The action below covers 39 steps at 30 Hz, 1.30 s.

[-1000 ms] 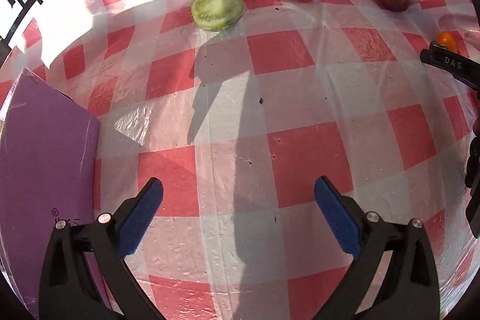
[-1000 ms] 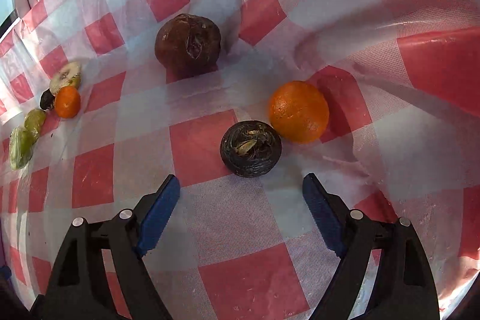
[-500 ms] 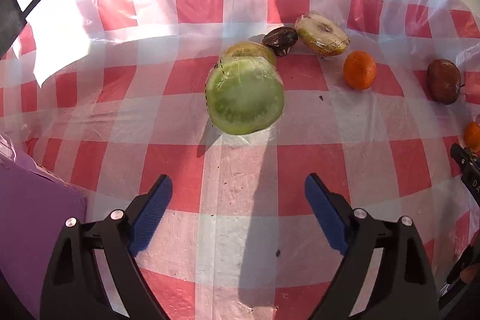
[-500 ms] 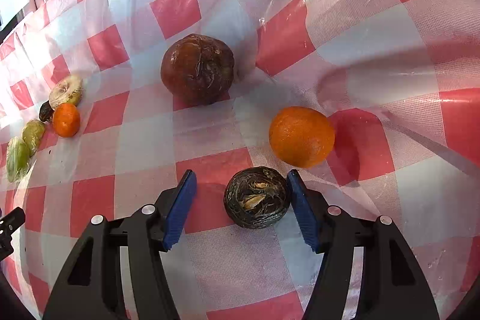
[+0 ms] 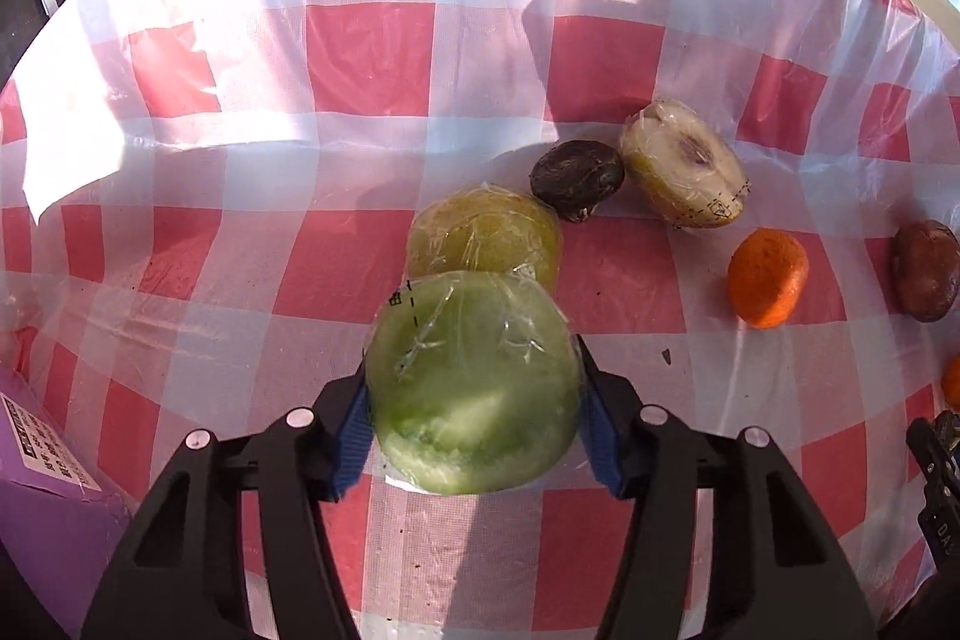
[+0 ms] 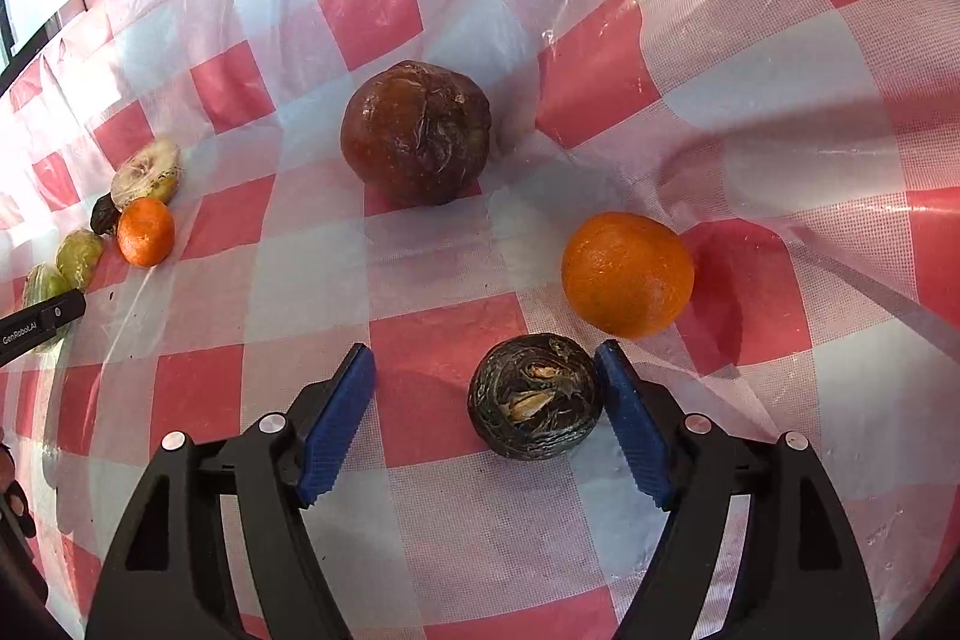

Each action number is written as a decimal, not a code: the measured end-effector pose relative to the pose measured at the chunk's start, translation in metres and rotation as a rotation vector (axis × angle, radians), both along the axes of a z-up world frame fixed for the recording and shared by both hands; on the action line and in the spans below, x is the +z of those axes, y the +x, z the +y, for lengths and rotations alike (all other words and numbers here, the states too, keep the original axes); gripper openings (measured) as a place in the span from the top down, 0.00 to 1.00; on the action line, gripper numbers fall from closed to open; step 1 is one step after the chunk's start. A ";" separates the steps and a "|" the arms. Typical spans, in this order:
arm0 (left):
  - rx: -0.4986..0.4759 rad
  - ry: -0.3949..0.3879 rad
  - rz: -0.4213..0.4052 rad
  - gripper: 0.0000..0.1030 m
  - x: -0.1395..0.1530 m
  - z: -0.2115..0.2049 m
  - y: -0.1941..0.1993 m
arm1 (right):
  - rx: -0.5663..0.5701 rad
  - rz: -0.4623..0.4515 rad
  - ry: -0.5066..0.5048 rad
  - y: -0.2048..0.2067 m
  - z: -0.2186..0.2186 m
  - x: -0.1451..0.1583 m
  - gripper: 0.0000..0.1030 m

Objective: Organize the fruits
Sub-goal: 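Carry the green melon and the dark fruit over the white box with both tools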

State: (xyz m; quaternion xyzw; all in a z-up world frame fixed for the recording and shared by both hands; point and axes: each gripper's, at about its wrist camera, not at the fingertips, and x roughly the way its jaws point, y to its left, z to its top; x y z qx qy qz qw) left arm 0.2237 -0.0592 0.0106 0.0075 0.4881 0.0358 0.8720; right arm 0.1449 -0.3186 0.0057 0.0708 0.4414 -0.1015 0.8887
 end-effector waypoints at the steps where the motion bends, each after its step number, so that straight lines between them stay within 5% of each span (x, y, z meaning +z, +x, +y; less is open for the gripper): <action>1: 0.000 -0.005 0.003 0.44 0.000 -0.001 -0.001 | 0.000 0.000 0.000 0.000 0.000 0.000 0.27; 12: -0.175 0.020 0.064 0.44 0.015 -0.044 -0.090 | -0.002 0.000 -0.010 0.004 0.003 -0.003 0.29; 18: -0.266 0.049 0.130 0.44 0.015 -0.041 -0.138 | -0.020 -0.012 -0.021 -0.004 0.000 -0.001 0.47; 20: -0.273 0.048 0.152 0.44 0.015 -0.037 -0.153 | -0.015 0.003 -0.023 -0.008 0.002 0.000 0.60; 39: -0.481 0.050 0.230 0.44 0.026 0.025 -0.231 | -0.023 0.097 0.118 -0.137 0.064 0.036 0.60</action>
